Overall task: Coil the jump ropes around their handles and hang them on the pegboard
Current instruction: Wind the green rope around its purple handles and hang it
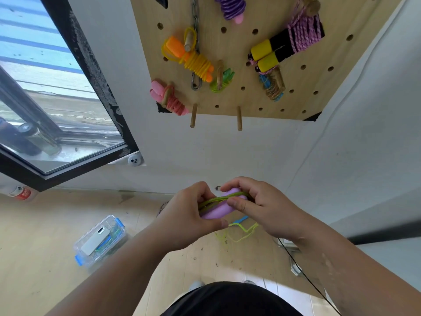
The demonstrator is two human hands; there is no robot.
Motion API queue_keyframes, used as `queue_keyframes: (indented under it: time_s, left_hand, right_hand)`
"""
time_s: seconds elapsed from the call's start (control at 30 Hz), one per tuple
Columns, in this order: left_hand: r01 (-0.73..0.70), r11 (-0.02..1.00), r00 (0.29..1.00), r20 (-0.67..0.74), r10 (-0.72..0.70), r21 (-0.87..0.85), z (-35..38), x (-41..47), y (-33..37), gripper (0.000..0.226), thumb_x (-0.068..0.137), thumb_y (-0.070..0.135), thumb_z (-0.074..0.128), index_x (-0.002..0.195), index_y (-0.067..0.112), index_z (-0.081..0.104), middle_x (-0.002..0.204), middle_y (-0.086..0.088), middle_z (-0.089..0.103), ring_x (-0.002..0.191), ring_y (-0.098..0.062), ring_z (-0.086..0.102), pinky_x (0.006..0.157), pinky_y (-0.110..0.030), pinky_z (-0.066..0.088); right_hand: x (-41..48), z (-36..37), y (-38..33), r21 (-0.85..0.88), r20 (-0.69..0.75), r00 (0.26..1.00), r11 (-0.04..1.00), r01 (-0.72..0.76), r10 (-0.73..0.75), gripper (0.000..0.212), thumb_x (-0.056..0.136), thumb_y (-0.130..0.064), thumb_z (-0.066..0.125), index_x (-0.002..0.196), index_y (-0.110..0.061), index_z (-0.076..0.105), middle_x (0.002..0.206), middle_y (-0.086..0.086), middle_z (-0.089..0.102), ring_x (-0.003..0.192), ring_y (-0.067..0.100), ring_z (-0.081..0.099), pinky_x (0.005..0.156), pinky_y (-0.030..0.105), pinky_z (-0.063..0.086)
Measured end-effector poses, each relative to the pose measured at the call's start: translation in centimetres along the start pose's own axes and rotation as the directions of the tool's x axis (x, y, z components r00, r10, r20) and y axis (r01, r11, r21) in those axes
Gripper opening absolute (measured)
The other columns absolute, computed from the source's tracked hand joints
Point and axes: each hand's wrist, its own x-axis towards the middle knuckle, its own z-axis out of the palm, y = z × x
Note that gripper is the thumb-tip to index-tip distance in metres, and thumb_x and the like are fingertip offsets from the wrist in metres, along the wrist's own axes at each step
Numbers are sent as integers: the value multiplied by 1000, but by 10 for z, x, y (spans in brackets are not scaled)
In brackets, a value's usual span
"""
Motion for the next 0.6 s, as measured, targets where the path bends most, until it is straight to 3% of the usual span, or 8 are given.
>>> queue_keyframes:
  time_s: [0.17,0.27,0.37,0.43,0.5,0.6]
  left_hand:
    - [4,1000,1000,14,-4,-23,1,2,-2,40,71,46,87,81,30,51,68,5,60,55,-5,46,52,-20,38]
    - [1,999,999,35,-2,34,-1,6,-2,40,74,47,85,83,28,51,74,0,65,59,-10,54,55,-28,44]
    - [20,994,998,59,-26,109,-2,11,-4,38,76,46,83,84,29,50,80,0,68,69,-21,64,63,-40,52]
    - [25,984,995,88,-41,177,-1,13,-6,36,79,45,80,85,29,48,83,2,68,73,-22,64,64,-40,52]
    - [21,973,993,109,-47,230,0,14,-7,35,82,45,78,88,28,48,85,4,65,73,-21,61,62,-36,49]
    - [32,975,993,107,-57,221,1,19,-9,35,83,46,77,89,26,49,85,3,66,73,-22,63,64,-41,52]
  right_hand:
    - [0,-1,2,-1,-10,1000,1000,13,-13,20,98,-32,62,118,-34,64,107,-15,69,99,7,65,86,32,54]
    - [2,-2,4,-50,-10,1000,999,-5,4,26,99,-37,59,126,-35,61,107,-15,69,98,6,65,87,32,54]
    - [6,-6,6,-357,34,998,933,-42,58,39,102,-49,45,137,-35,53,97,-15,65,89,9,61,82,34,50]
    - [7,-9,5,-534,74,995,845,-19,69,37,103,-54,37,129,-35,55,83,-12,61,79,12,56,74,36,47]
    - [7,-11,4,-608,106,991,794,1,80,33,103,-54,34,117,-34,56,78,-8,58,75,12,54,70,36,47]
    - [6,-12,2,-669,83,993,744,-5,81,34,103,-55,32,114,-33,56,83,-8,58,79,12,55,72,34,46]
